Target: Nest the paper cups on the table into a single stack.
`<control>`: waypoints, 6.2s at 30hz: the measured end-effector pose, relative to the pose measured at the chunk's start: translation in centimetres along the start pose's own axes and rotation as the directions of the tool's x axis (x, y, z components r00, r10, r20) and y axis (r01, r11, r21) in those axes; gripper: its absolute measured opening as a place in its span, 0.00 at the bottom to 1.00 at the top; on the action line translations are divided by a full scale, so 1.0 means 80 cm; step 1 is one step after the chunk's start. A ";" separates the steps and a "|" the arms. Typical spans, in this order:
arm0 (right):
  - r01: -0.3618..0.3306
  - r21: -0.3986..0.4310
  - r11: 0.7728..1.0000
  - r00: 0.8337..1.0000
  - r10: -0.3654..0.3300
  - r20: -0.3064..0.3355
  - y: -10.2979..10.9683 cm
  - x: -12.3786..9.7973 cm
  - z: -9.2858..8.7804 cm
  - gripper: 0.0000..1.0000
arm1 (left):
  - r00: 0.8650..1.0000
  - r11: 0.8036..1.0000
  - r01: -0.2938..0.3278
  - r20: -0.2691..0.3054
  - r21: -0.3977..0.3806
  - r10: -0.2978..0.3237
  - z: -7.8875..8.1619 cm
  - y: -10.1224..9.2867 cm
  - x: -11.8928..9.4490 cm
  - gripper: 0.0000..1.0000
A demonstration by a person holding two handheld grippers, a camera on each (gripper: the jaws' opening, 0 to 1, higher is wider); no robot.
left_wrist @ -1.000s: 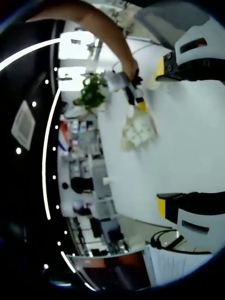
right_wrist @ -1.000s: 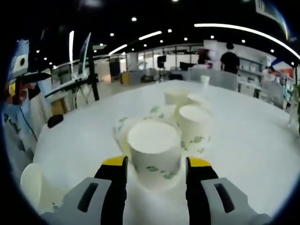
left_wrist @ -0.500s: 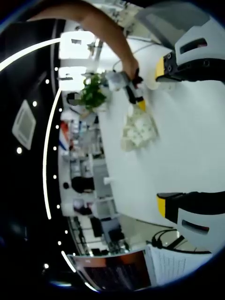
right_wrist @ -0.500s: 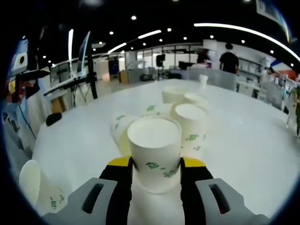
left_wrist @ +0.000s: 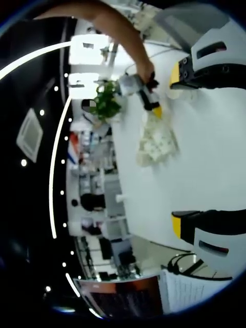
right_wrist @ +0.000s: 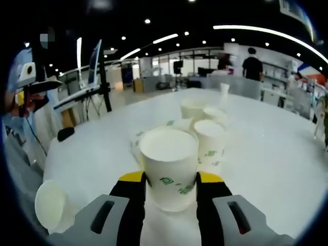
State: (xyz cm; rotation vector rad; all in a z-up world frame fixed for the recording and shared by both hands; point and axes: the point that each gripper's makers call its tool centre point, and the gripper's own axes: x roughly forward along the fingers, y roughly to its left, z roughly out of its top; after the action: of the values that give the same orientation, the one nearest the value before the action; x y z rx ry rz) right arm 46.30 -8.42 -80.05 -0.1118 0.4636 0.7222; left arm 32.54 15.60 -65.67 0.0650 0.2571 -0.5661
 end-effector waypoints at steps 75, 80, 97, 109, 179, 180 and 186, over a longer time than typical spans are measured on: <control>-0.219 -0.132 0.967 0.974 0.224 0.019 0.124 -0.122 0.155 0.33 | 0.955 0.960 0.260 0.120 0.099 -0.271 0.134 -0.102 0.110 0.81; -0.236 -0.137 0.962 0.971 0.239 0.009 0.134 -0.125 0.155 0.33 | 0.948 0.952 0.286 0.109 0.111 -0.298 0.132 -0.116 0.114 0.78; -0.289 -0.147 0.946 0.957 0.287 -0.035 0.162 -0.137 0.155 0.33 | 0.931 0.925 0.348 0.059 0.153 -0.360 0.123 -0.152 0.121 0.64; -0.319 -0.164 0.933 0.948 0.314 -0.062 0.175 -0.141 0.152 0.33 | 0.904 0.898 0.416 0.042 0.142 -0.425 0.120 -0.176 0.122 0.45; -0.535 0.161 0.829 0.834 0.488 0.259 0.185 -0.222 0.170 0.27 | 0.785 0.795 0.606 0.156 0.002 -0.599 0.164 -0.190 0.074 0.37; -0.545 0.163 0.823 0.827 0.496 0.265 0.185 -0.225 0.171 0.24 | 0.777 0.787 0.617 0.157 -0.001 -0.609 0.163 -0.191 0.071 0.37; -0.646 0.222 0.731 0.755 0.567 0.330 0.194 -0.247 0.183 0.18 | 0.740 0.747 0.664 0.104 0.045 -0.664 0.147 -0.202 0.061 0.37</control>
State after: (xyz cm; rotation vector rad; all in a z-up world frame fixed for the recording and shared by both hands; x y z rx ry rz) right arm 28.54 -5.15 -57.27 0.4669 0.3755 1.2878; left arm 30.43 -2.12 -55.40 -0.0618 0.1607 -1.2903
